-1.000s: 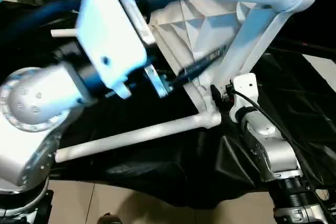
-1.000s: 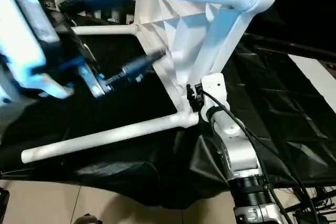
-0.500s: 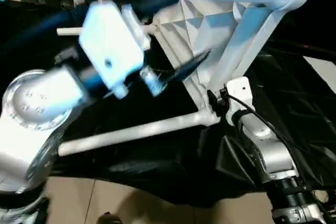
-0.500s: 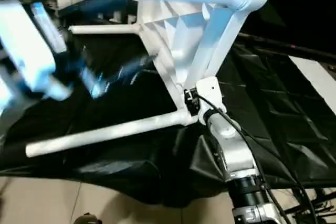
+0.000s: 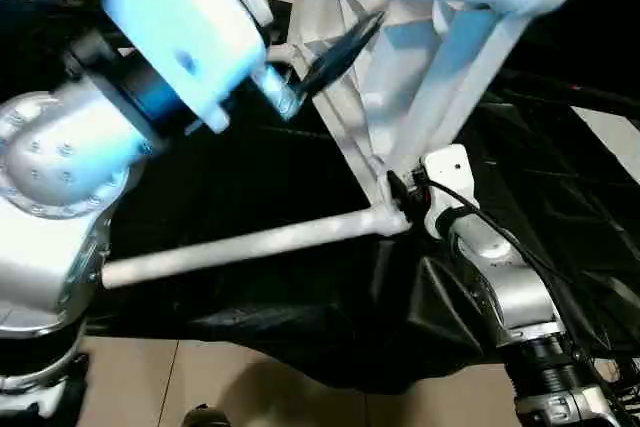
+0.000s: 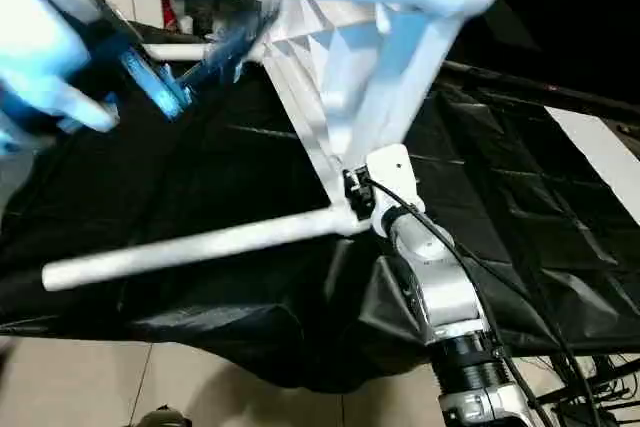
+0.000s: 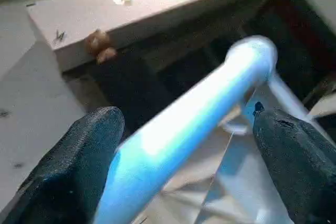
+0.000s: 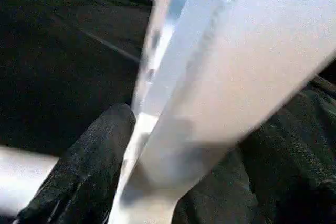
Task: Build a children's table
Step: Flip table
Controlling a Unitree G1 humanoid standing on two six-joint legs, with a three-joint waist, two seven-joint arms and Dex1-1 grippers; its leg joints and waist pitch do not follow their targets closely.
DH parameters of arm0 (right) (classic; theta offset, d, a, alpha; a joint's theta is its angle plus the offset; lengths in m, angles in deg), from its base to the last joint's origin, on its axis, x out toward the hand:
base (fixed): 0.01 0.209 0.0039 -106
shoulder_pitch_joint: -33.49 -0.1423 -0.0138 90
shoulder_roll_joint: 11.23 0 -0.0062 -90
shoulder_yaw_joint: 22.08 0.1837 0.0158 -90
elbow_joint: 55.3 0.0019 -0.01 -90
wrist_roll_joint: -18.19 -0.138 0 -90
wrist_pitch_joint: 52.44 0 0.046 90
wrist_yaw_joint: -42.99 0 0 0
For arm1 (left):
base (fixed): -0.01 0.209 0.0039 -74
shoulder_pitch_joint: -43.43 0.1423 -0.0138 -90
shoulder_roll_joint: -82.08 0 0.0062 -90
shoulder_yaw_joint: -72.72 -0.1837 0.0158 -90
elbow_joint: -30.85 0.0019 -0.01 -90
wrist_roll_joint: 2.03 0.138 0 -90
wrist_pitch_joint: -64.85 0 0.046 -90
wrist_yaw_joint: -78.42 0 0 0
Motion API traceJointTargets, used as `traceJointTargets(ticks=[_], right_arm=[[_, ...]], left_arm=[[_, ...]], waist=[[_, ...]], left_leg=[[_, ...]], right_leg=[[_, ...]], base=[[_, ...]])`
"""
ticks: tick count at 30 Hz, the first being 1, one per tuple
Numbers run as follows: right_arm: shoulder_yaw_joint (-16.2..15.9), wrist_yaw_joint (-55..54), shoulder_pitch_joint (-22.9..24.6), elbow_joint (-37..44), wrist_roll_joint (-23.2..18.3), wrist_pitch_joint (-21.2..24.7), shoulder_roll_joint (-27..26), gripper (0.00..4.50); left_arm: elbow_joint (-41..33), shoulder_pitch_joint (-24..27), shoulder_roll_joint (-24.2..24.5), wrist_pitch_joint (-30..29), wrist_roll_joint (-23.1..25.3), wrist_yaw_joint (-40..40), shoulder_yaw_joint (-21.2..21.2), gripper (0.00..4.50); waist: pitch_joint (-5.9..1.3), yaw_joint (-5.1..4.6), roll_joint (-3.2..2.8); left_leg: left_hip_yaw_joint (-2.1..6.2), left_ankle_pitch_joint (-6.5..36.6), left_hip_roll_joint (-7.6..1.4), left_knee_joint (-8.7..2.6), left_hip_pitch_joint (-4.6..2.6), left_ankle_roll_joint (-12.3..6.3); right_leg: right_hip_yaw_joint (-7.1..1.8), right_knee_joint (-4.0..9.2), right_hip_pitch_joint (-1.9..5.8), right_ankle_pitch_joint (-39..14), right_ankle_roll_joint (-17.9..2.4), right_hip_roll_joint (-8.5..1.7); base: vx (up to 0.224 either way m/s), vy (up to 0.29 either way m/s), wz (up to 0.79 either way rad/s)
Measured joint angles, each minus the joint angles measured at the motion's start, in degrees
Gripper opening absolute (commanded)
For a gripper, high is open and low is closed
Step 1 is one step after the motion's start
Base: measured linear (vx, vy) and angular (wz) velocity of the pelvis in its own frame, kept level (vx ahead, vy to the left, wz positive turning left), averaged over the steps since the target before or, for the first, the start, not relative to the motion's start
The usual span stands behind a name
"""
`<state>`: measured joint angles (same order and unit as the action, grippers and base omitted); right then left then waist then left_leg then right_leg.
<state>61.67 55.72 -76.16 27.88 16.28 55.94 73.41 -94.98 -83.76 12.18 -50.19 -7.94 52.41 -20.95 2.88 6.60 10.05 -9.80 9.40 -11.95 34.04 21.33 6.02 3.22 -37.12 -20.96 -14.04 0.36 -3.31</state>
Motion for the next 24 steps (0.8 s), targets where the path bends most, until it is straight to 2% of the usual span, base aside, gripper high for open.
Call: traceJointTargets(ticks=[5, 12, 20, 24], right_arm=[[-1.14, 4.71, 2.76, 2.93, -2.29, -1.94, 0.32, 3.39], [-1.34, 8.83, 4.60, 6.61, -4.74, -3.80, 0.63, 3.39], [-1.25, 14.65, 6.10, 8.37, -6.97, -5.46, 2.49, 3.39], [-2.24, 17.05, 5.96, 8.53, -7.52, -5.56, 3.18, 3.39]], left_arm=[[4.88, 0.60, 2.04, 2.36, 4.04, 0.58, 0.62, 4.50], [8.53, 1.05, 4.39, 5.16, 6.47, 0.49, 0.97, 4.50], [15.30, 0.50, 9.55, 14.57, 17.56, 3.08, -0.23, 4.50], [18.77, -0.77, 10.74, 17.46, 20.45, 3.85, -0.78, 4.50]], waist=[[0.19, -0.03, -0.26], [0.49, -0.01, -0.75], [0.61, -0.02, -0.92], [0.64, 0.15, -0.97]], left_leg=[[0.03, 0.01, 0.00, 0.00, -0.04, -0.02], [0.04, 0.12, 0.00, 0.00, -0.06, -0.20], [0.07, 0.13, 0.00, -0.06, -0.08, -0.22], [0.07, 0.12, 0.00, -0.06, -0.07, -0.22]], right_leg=[[0.00, -0.02, 0.00, 0.10, -0.03, 0.00], [0.00, -0.01, -0.01, 0.27, -0.13, 0.00], [0.01, -0.02, -0.04, 0.29, -0.17, 0.00], [0.02, -0.01, -0.03, 0.35, -0.28, 0.01]], base=[[0.000, 0.000, 0.00], [0.000, 0.000, 0.00], [0.000, 0.000, 0.00], [0.000, 0.000, 0.00]])
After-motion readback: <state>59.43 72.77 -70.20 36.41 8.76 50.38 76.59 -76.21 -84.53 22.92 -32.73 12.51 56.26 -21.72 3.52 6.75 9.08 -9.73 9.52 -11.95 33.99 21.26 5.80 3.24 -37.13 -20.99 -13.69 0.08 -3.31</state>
